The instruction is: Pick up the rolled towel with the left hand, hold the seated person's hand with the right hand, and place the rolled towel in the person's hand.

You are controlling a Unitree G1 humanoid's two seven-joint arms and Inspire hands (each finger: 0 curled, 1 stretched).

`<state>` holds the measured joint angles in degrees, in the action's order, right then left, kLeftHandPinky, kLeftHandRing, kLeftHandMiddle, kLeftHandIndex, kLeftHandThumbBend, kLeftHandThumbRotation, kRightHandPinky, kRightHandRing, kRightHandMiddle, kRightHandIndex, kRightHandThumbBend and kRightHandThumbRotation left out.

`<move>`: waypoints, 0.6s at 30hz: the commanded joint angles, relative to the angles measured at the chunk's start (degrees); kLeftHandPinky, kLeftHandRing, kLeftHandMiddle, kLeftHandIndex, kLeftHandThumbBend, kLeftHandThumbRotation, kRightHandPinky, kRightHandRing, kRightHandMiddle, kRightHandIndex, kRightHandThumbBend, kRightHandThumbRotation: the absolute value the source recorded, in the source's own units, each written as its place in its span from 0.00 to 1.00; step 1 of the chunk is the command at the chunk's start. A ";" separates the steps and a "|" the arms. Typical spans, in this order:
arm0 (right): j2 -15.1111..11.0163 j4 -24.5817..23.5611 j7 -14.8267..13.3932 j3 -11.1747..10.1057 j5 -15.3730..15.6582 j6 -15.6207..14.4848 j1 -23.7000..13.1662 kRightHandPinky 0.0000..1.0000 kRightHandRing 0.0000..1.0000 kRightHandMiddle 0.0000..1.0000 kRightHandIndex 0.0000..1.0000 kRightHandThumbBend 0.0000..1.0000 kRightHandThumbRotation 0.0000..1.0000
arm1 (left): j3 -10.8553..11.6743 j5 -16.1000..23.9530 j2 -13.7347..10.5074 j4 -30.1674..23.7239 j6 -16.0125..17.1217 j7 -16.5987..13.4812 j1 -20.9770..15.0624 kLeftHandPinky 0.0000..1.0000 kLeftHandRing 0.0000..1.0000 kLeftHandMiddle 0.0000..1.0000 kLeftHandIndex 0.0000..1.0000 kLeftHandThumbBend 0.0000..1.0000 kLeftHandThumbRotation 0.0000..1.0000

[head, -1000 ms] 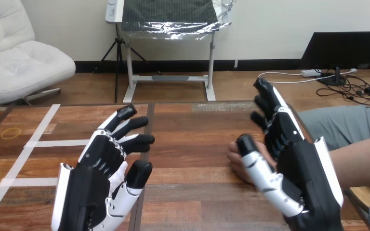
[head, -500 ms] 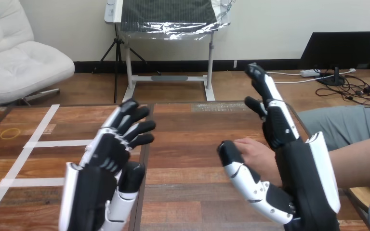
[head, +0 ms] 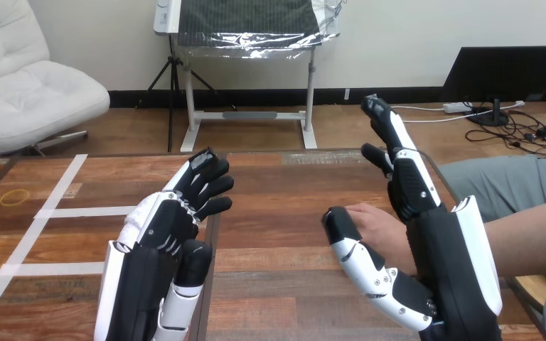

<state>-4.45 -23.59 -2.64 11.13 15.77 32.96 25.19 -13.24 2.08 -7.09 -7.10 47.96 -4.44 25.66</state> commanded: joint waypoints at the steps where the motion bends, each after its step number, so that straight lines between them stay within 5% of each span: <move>1: 1.05 0.22 -0.75 -0.19 -0.18 0.66 -2.17 0.90 0.99 1.00 0.95 0.30 0.43 | 0.10 -0.31 3.79 -0.81 -0.12 -0.47 -1.33 0.78 0.83 0.86 0.87 0.64 0.92; 9: 0.69 0.47 -0.49 -0.23 -0.78 0.72 -2.32 0.89 0.99 1.00 0.95 0.29 0.44 | 1.67 1.40 4.34 -1.49 -0.80 -2.09 -0.71 0.76 0.82 0.85 0.87 0.66 0.86; 13: 0.55 0.56 -0.16 -0.15 -1.34 0.33 -2.41 0.89 0.99 1.00 0.96 0.29 0.45 | 5.97 10.43 5.79 -2.72 -1.77 -7.03 -0.06 0.77 0.82 0.86 0.87 0.65 0.80; 18: 0.34 0.51 0.15 -0.12 -1.70 -0.15 -2.35 0.90 0.99 1.00 0.96 0.28 0.46 | 8.32 18.07 7.23 -4.54 -4.31 -12.92 0.39 0.81 0.84 0.87 0.89 0.71 0.64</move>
<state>-4.64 -23.17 -2.73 11.04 15.31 32.90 25.18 -9.01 14.72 -6.98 -7.96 45.42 -12.50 26.58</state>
